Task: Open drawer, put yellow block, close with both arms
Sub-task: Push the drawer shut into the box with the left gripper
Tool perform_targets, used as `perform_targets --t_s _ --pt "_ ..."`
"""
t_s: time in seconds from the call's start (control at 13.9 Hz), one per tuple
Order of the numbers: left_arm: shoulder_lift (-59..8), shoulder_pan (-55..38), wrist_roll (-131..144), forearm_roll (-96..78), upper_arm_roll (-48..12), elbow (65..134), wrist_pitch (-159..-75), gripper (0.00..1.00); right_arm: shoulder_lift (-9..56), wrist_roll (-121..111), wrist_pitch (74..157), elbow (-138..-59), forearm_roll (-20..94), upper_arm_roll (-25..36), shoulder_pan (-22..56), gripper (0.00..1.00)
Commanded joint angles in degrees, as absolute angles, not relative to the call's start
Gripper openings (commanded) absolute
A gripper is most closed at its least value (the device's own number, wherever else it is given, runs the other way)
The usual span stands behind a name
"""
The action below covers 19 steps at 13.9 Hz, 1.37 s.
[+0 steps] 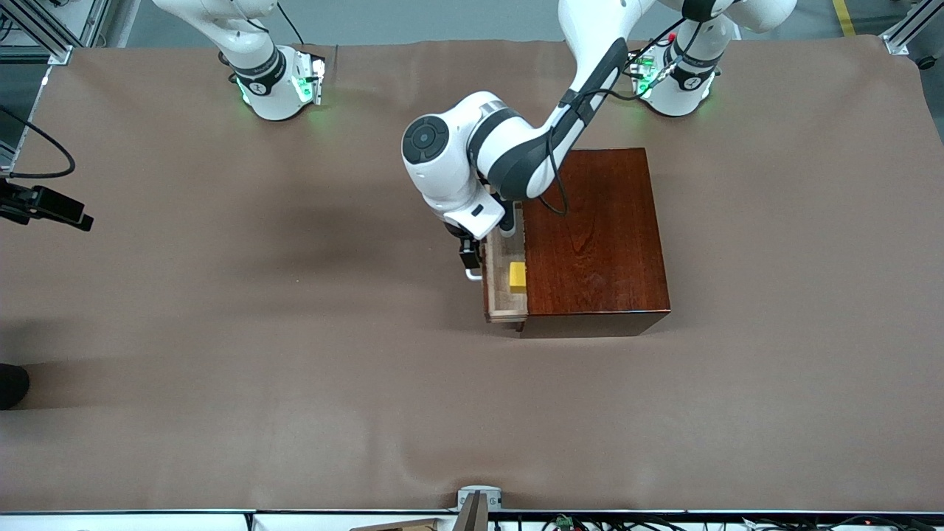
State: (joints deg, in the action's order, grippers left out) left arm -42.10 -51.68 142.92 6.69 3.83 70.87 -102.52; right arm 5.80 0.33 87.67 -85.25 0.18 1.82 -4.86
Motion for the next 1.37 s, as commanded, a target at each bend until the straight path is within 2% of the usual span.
perform_targets --t_s 0.0,0.72,0.94,1.3 --pt "-41.40 -51.06 141.94 12.30 7.47 72.51 -98.36 1.00 5.63 0.88 87.45 -84.90 -0.18 1.41 -5.36 1.00" --pt "-41.22 -51.33 141.59 13.89 8.79 71.81 -94.57 1.00 5.63 1.05 87.45 -84.90 -0.18 1.32 -5.27 1.00" --pt "-37.98 -51.68 141.68 13.54 8.00 69.35 -95.36 1.00 5.71 1.14 87.45 -84.90 -0.09 1.23 -5.10 1.00" --pt "-31.04 -51.60 140.20 13.10 8.08 69.52 -98.60 1.00 5.63 1.14 87.45 -84.90 -0.18 1.23 -4.92 1.00"
